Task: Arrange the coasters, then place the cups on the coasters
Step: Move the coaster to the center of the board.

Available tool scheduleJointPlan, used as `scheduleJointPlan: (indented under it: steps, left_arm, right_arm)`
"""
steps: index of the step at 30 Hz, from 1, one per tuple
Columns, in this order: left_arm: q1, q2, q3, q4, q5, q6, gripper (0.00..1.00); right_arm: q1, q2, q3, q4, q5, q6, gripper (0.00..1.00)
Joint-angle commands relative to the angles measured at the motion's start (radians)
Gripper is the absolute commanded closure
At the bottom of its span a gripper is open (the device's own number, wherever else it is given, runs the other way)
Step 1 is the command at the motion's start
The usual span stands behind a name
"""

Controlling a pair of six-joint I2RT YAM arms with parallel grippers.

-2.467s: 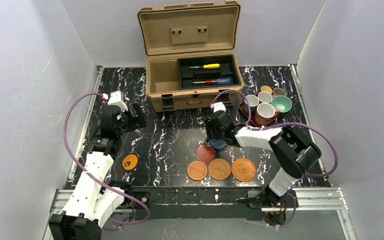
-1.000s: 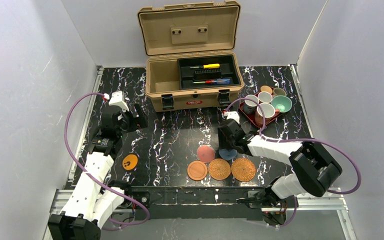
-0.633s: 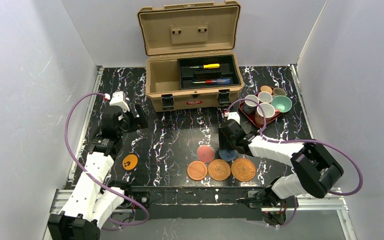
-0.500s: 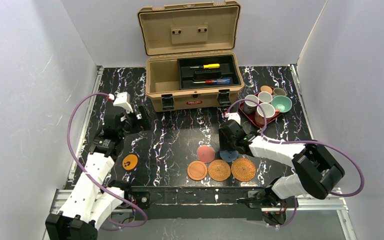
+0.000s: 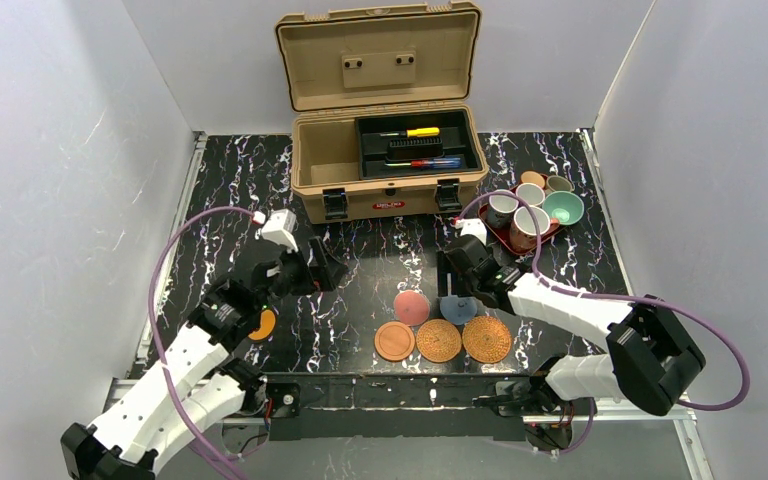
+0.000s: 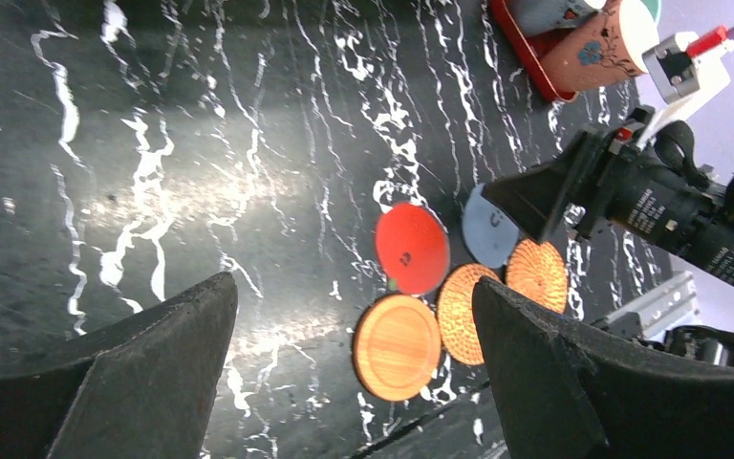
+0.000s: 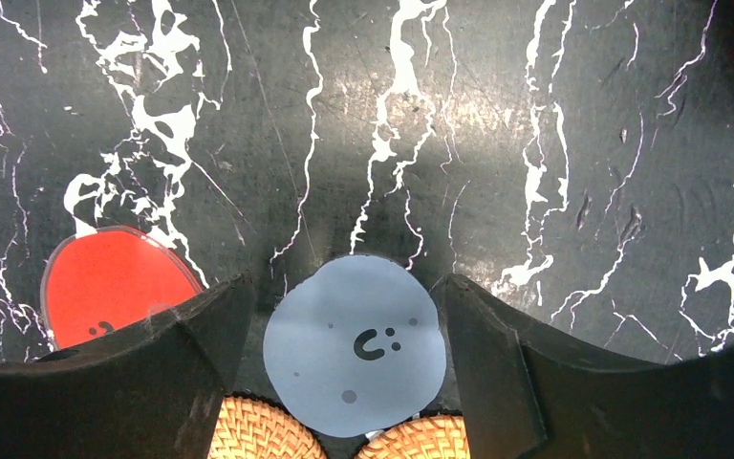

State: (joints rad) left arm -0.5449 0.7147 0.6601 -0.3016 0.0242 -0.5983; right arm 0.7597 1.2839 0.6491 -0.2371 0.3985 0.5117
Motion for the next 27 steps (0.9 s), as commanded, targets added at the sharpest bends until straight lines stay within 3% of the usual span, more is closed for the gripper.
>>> scheduleJointPlan:
  steps: [1, 12, 19, 27]
  left_arm:
    - [-0.107, 0.044, -0.020, 0.023, -0.053, -0.117, 0.10]
    - [-0.355, 0.321, -0.013, 0.238, -0.094, -0.216, 0.12]
    - [-0.409, 0.525, 0.037, 0.325, -0.059, -0.234, 0.13]
    - [-0.414, 0.658, 0.081, 0.347, -0.048, -0.205, 0.14]
  right_arm:
    - [0.001, -0.017, 0.040, 0.022, 0.022, -0.010, 0.17]
    - [-0.128, -0.102, -0.052, 0.113, -0.191, -0.014, 0.17]
    - [-0.252, -0.203, -0.153, 0.120, -0.327, 0.000, 0.19]
    - [-0.264, -0.233, -0.226, 0.119, -0.354, 0.019, 0.23]
